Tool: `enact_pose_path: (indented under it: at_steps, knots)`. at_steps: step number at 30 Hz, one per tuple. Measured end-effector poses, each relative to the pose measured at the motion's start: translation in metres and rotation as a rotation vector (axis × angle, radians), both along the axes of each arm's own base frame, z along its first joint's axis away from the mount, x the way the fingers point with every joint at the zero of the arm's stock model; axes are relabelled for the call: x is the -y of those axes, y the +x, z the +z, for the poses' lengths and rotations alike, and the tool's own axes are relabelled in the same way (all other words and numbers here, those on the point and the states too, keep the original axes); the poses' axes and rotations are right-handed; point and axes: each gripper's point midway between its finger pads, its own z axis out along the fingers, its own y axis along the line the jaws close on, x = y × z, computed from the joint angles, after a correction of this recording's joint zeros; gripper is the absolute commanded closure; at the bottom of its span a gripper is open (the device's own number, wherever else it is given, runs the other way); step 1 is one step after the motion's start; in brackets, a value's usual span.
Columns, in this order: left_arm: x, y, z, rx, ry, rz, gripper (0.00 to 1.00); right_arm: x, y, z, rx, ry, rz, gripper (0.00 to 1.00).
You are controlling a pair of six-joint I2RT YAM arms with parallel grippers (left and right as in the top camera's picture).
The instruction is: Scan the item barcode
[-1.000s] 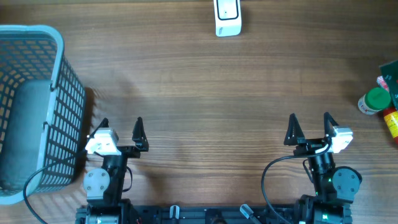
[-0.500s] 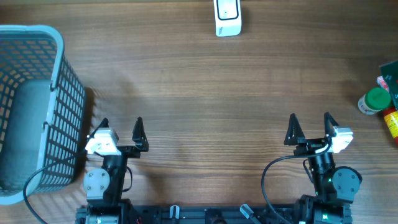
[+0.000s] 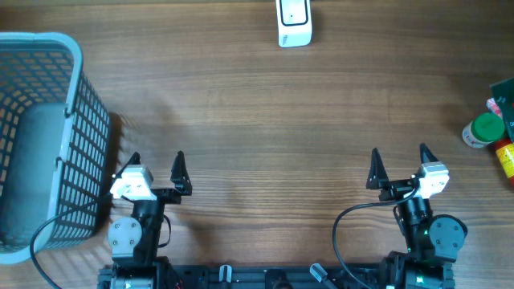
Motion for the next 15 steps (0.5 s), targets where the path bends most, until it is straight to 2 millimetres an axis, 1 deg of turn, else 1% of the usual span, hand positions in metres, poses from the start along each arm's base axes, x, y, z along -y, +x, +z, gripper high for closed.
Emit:
enact_pose_path:
  at_steps: [11, 15]
  knots:
    - [0.0, 0.0, 0.0, 0.0, 0.0, 0.0, 0.0, -0.002, 0.0, 0.0, 0.0, -0.003, 0.007, 0.0]
    - [0.0, 0.0, 0.0, 0.0, 0.0, 0.0, 0.0, -0.013, -0.001, 0.0, 0.0, -0.003, 0.054, 0.0]
